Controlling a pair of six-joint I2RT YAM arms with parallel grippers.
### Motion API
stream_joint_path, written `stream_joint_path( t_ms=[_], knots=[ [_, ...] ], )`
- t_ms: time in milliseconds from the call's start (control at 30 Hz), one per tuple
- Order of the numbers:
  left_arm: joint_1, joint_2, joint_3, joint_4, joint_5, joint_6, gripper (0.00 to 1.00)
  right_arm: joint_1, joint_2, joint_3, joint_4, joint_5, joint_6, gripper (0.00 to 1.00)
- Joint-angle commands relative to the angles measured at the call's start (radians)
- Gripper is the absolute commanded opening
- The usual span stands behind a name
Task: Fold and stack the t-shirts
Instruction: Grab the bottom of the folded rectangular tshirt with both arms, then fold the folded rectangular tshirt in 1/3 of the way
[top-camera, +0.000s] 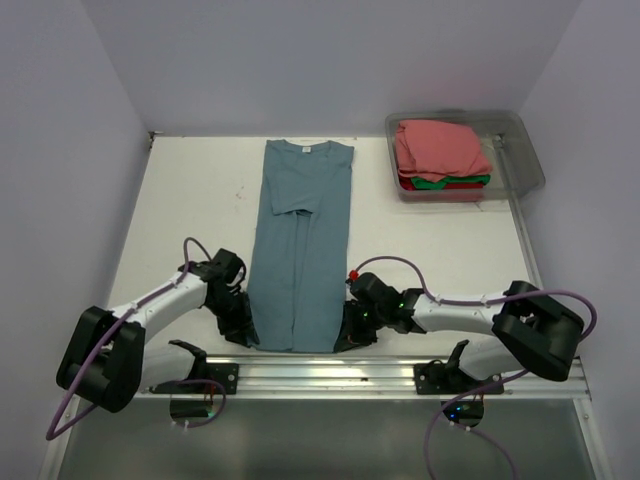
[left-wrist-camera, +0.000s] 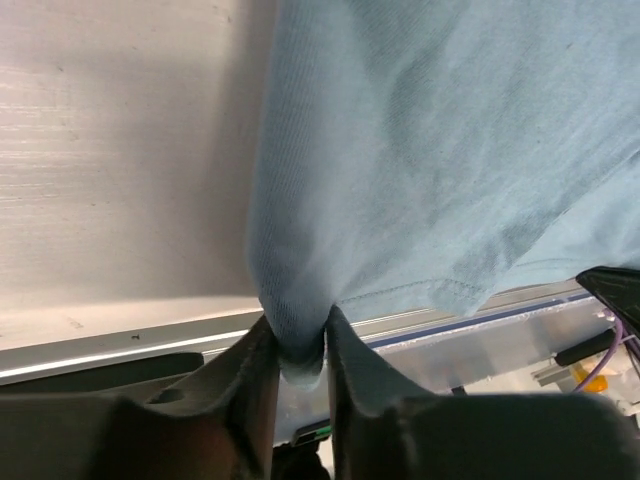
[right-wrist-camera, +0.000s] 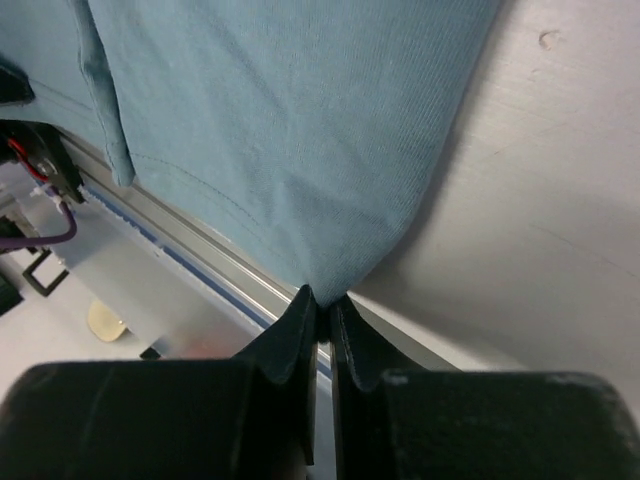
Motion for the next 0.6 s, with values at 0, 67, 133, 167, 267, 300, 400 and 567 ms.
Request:
stream_joint_path(
  t_ms=[0, 67, 133, 167, 267, 300, 400, 567],
  knots=[
    [-0.005, -0.025, 0.000, 0.030, 0.024, 0.015, 0.26, 0.004, -0.036, 0.049, -0.066, 0.065, -0.019, 0.04],
    [-0.005, -0.026, -0.004, 0.034, 0.027, 0.018, 0.14, 0.004, -0.045, 0.063, -0.093, 0.076, -0.034, 0.00],
    [-0.005, -0.029, -0.004, 0.047, 0.030, 0.021, 0.07, 0.004, -0.050, 0.076, -0.121, 0.090, -0.048, 0.00],
    [-0.005, -0.029, -0.003, 0.053, 0.042, 0.021, 0.05, 0.006, -0.051, 0.080, -0.129, 0.095, -0.051, 0.00],
    [-0.005, -0.040, 0.003, 0.085, 0.053, 0.021, 0.02, 0.004, -0.054, 0.099, -0.156, 0.107, -0.068, 0.00],
    [-0.005, -0.043, 0.008, 0.096, 0.054, 0.021, 0.01, 0.004, -0.057, 0.105, -0.178, 0.111, -0.071, 0.00],
    [-0.005, -0.055, 0.017, 0.119, 0.062, 0.030, 0.00, 0.004, -0.080, 0.141, -0.245, 0.148, -0.097, 0.00],
    [-0.005, -0.074, 0.037, 0.157, 0.048, 0.069, 0.00, 0.004, -0.111, 0.244, -0.357, 0.235, -0.161, 0.00]
  ],
)
